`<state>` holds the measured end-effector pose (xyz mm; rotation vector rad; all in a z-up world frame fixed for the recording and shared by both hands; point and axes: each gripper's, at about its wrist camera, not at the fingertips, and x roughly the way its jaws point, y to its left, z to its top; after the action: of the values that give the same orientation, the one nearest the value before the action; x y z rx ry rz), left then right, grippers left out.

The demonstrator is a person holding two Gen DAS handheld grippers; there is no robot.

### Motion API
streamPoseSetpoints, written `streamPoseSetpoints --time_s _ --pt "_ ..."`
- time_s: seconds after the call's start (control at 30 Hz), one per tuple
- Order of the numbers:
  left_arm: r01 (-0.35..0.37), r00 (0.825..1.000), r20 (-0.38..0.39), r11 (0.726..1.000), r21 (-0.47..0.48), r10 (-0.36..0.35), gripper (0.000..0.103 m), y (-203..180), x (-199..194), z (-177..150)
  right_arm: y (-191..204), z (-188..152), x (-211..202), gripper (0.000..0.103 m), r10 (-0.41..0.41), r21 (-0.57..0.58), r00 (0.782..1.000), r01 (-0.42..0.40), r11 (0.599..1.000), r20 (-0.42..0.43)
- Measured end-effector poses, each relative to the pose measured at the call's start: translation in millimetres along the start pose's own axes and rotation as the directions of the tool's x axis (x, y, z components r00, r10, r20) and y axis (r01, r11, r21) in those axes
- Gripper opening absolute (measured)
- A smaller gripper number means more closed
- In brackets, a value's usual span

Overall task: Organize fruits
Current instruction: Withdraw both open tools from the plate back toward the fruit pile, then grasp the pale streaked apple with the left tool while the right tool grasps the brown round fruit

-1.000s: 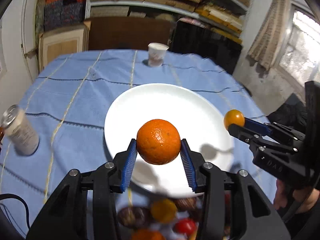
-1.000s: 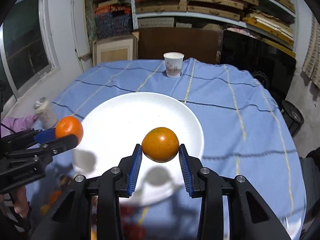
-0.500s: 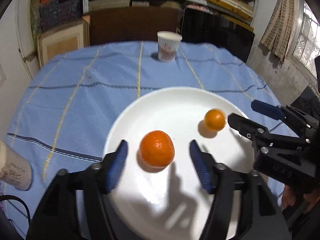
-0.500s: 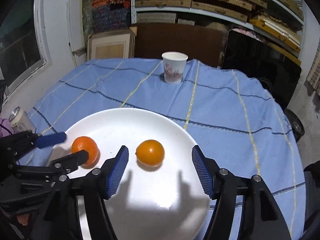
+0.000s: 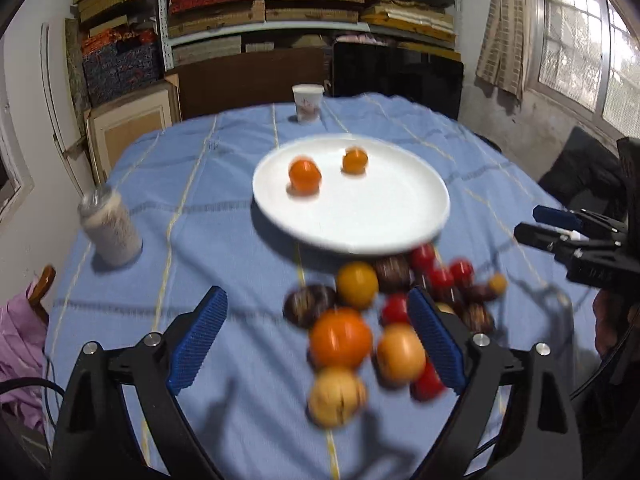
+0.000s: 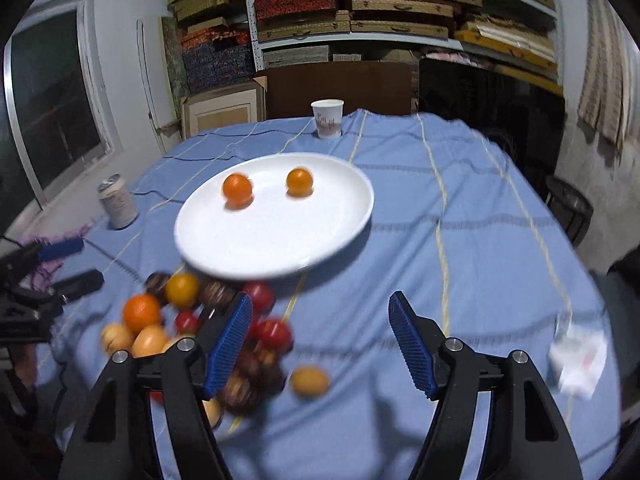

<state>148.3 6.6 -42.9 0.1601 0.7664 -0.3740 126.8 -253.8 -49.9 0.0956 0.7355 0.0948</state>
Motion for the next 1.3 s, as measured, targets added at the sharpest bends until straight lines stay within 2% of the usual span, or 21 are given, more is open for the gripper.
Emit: streamPoseSetpoints --time_s 0.07,0.17,0.3,0.37,0.47,0.53,0.57,0.7,0.83,1.0,1.1,1.17,1.23,1.3 --pt "-0.003 0.999 -0.033 1.000 0.008 0.003 0.089 -5.1 -3.1 -26.7 0.1 -26.8 -11.0 0.071 0.016 0.038 1.000 -0.016 0.999 -0.003" --pt "-0.037 0.998 -0.053 0.998 0.041 0.039 0.089 -12.2 -1.0 -54.3 6.3 -46.9 -16.6 0.071 0.009 0.010 1.000 -0.009 1.000 -0.005" --pt "-0.058 0.996 -0.069 0.998 -0.009 0.057 0.088 -4.9 9.5 -62.8 9.6 -54.4 -18.5 0.071 -0.031 -0.016 0.999 0.031 0.999 0.024" --pt "-0.073 0.995 -0.063 0.997 -0.026 0.071 0.079 -2.0 13.0 -62.5 8.6 -57.6 -17.1 0.071 -0.048 -0.013 0.998 0.049 0.999 0.040" --pt "-0.091 0.990 -0.108 0.996 -0.005 0.090 0.063 -6.1 26.0 -59.9 7.1 -62.3 -10.5 0.072 -0.055 -0.006 0.998 0.055 0.998 0.015" --pt "-0.078 0.988 -0.131 0.997 0.003 0.077 0.043 -10.1 31.4 -61.2 6.8 -62.6 -10.7 0.071 -0.053 -0.003 0.999 0.053 0.999 0.011" --pt "-0.072 0.988 -0.134 0.997 0.005 0.072 0.039 -11.3 33.2 -61.1 7.2 -62.3 -11.7 0.071 -0.056 -0.007 0.998 0.056 0.998 0.016" --pt "-0.068 0.991 -0.112 0.998 0.001 0.068 0.038 -11.7 32.7 -63.1 7.0 -61.3 -11.7 0.072 -0.066 -0.008 0.998 0.066 0.998 0.018" --pt "-0.027 0.997 -0.072 0.999 -0.032 0.025 0.038 -6.1 26.9 -63.0 4.1 -60.7 0.1 0.072 -0.063 0.002 0.997 0.064 0.998 -0.033" --pt "0.014 0.998 -0.055 0.997 -0.080 -0.018 0.038 1.9 24.8 -62.2 1.9 -50.8 13.1 0.072 -0.090 0.008 0.993 0.091 0.996 -0.070" --pt "0.021 0.998 -0.051 0.996 -0.090 -0.025 0.038 3.3 24.7 -61.8 5.4 -45.0 25.6 0.071 -0.135 -0.027 0.986 0.133 0.991 -0.102" --pt "0.025 0.998 -0.050 0.996 -0.090 -0.029 0.038 2.9 24.7 -61.6 8.8 -43.5 35.5 0.068 -0.147 -0.053 0.980 0.141 0.989 -0.131" --pt "0.027 0.998 -0.049 0.995 -0.093 -0.032 0.038 3.4 24.7 -61.9 15.2 -44.2 43.2 0.057 -0.150 -0.093 0.976 0.137 0.986 -0.156" --pt "0.034 0.998 -0.050 0.995 -0.092 -0.039 0.038 3.6 25.2 -62.0 23.4 -45.2 48.8 0.049 -0.164 -0.140 0.973 0.142 0.980 -0.165"
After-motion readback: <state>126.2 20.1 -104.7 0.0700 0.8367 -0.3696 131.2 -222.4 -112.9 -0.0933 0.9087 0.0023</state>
